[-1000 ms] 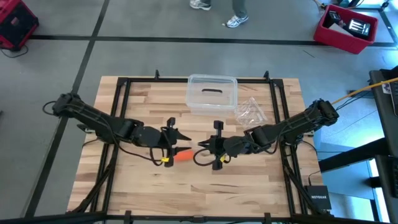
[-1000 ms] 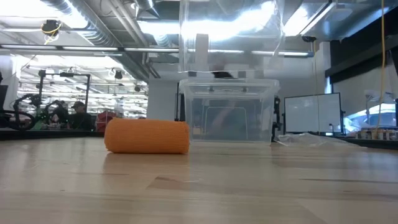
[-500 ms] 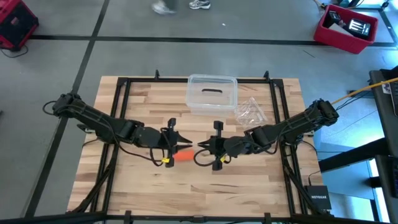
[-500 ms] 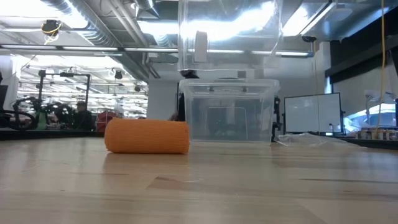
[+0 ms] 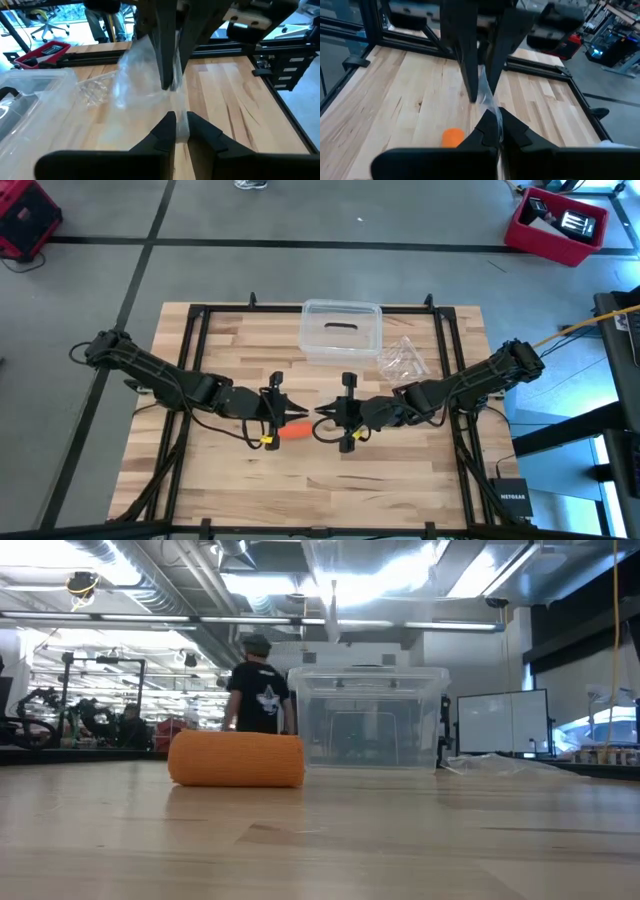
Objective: Roll bandage
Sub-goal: Open the bottom transparent zip bag
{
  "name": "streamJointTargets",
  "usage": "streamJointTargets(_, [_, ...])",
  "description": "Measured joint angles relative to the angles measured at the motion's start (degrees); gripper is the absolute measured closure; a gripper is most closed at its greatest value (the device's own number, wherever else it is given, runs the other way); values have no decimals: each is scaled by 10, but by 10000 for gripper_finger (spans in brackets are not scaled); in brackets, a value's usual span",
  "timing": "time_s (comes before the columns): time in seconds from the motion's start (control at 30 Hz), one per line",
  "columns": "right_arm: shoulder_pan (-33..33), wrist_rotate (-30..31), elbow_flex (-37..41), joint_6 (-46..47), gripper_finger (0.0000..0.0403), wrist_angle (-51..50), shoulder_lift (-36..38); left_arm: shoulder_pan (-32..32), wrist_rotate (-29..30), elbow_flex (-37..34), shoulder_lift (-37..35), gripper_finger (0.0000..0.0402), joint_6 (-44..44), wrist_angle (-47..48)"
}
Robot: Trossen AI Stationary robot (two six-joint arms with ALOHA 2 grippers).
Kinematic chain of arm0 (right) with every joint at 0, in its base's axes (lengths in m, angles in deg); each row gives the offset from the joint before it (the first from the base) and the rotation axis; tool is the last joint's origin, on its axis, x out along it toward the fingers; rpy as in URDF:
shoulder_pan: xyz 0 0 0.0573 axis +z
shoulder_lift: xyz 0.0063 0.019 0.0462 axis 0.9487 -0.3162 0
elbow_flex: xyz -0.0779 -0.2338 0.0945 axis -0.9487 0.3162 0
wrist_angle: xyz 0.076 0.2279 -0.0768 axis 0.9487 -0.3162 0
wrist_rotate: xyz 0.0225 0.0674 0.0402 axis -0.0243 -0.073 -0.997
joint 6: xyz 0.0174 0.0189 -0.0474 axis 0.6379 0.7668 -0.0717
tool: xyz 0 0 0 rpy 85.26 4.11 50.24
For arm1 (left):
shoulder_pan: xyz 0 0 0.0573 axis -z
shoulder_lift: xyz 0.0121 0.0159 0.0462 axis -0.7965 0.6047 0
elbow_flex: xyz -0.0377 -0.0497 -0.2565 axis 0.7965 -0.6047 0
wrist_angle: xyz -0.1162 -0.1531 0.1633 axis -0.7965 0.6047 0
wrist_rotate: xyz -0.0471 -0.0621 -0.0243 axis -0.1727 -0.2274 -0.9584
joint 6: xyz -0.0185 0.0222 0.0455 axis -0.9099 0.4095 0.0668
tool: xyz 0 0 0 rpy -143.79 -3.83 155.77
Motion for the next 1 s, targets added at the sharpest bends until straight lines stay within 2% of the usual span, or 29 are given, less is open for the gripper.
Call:
streamJointTargets(0.37, [0,-5,-29,-28,403,-14,-1,0,1,-32,-1,371,-8,-43])
streamJointTargets(0.67, [0,-16,-32,9,403,-52,-3,4,-1,-35,-31,371,11,-43])
streamJointTargets(0.8, [1,-31,-33,30,403,-71,-6,6,-3,-31,-55,349,2,-7])
streamJointTargets(1.0, [2,-35,1,65,403,-53,-12,7,-3,-4,-107,283,-21,52])
